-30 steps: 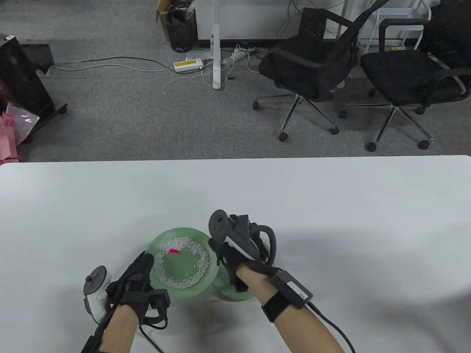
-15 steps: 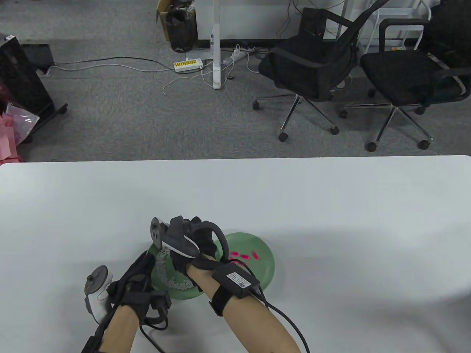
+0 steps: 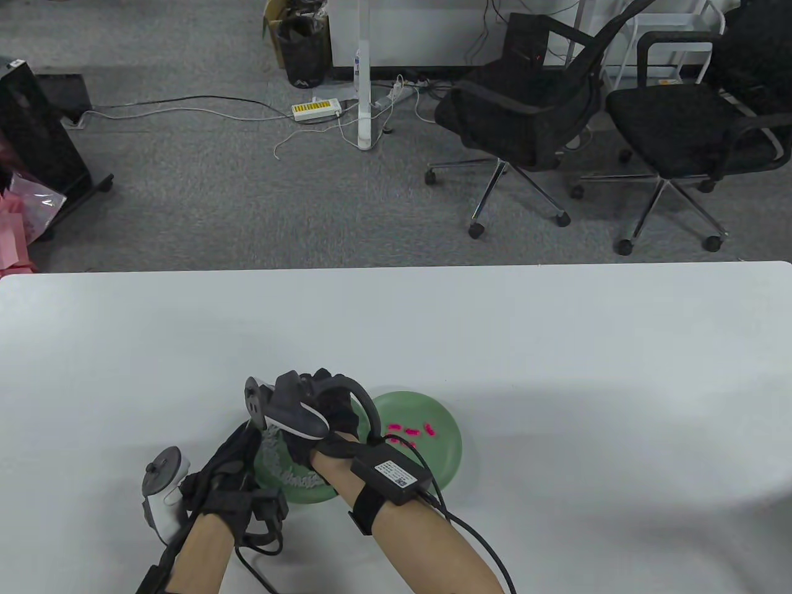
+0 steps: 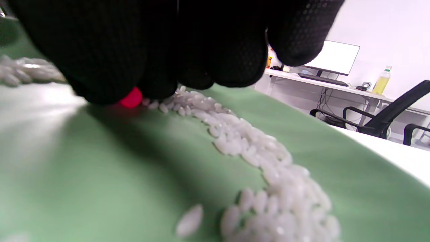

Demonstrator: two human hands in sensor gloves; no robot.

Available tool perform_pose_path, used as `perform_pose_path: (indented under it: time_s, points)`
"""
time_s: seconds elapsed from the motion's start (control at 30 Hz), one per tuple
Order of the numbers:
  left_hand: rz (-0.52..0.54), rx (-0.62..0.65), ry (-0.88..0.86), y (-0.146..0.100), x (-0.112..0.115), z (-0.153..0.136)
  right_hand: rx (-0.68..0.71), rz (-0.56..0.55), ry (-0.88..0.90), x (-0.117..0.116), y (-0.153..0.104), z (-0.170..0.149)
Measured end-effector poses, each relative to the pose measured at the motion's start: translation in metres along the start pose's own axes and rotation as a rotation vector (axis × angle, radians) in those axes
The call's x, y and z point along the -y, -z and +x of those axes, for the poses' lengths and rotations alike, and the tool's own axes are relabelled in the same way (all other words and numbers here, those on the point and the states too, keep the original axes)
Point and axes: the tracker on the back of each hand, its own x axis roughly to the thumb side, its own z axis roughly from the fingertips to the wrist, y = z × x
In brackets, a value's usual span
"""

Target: Pick gummy candy with hand pinch into plate

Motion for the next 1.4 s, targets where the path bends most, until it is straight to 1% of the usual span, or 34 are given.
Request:
perform_pose_path:
  time_s: [0.17,0.3,0.33,0.63,0.67,0.8,0.9,0.93,0.97,1.07,1.2,1.27,1.33,1.4]
  points:
    - [0.004,0.006,0.013,0.001,-0.002,-0.001,0.024,0.036,0.005,-0.004,0.004,0.003]
    - [-0.001,0.003,0.006,0.001,-0.001,-0.001,0.050,0.025,0.003,-0.004,0.003,0.003]
    - [-0.005,0.001,0.005,0.001,0.000,-0.001,0.054,0.027,-0.001,0.001,-0.002,0.001]
    - [-0.007,-0.010,0.007,0.002,-0.001,-0.003,0.067,-0.001,-0.038,-0.008,0.002,0.006]
    - [-0.003,-0.007,0.013,0.002,0.000,-0.002,0.068,-0.002,-0.038,-0.005,-0.002,0.004]
    - [-0.005,-0.007,0.010,0.002,0.001,-0.002,0.071,-0.012,-0.032,-0.003,-0.002,0.002]
    - [0.001,-0.013,0.004,0.003,-0.002,-0.004,0.067,-0.038,-0.010,0.005,-0.005,-0.005]
    - [0.008,-0.017,0.002,0.004,-0.002,-0.004,0.062,-0.049,0.007,0.014,-0.010,-0.013]
    - [0.011,-0.020,0.001,0.004,-0.004,-0.005,0.057,-0.052,0.017,0.018,-0.010,-0.017]
    - [0.014,-0.029,-0.014,0.006,-0.005,-0.007,0.017,-0.066,0.054,0.029,-0.014,-0.044]
    - [0.021,-0.038,-0.032,0.008,-0.008,-0.009,-0.068,-0.053,0.072,0.038,-0.023,-0.095]
    - [0.026,-0.043,-0.034,0.009,-0.009,-0.010,-0.108,-0.034,0.084,0.035,-0.028,-0.119]
    - [0.032,-0.046,-0.037,0.011,-0.011,-0.011,-0.151,-0.003,0.083,0.027,-0.035,-0.143]
    - [0.036,-0.044,-0.035,0.012,-0.012,-0.011,-0.182,0.032,0.076,0.016,-0.040,-0.158]
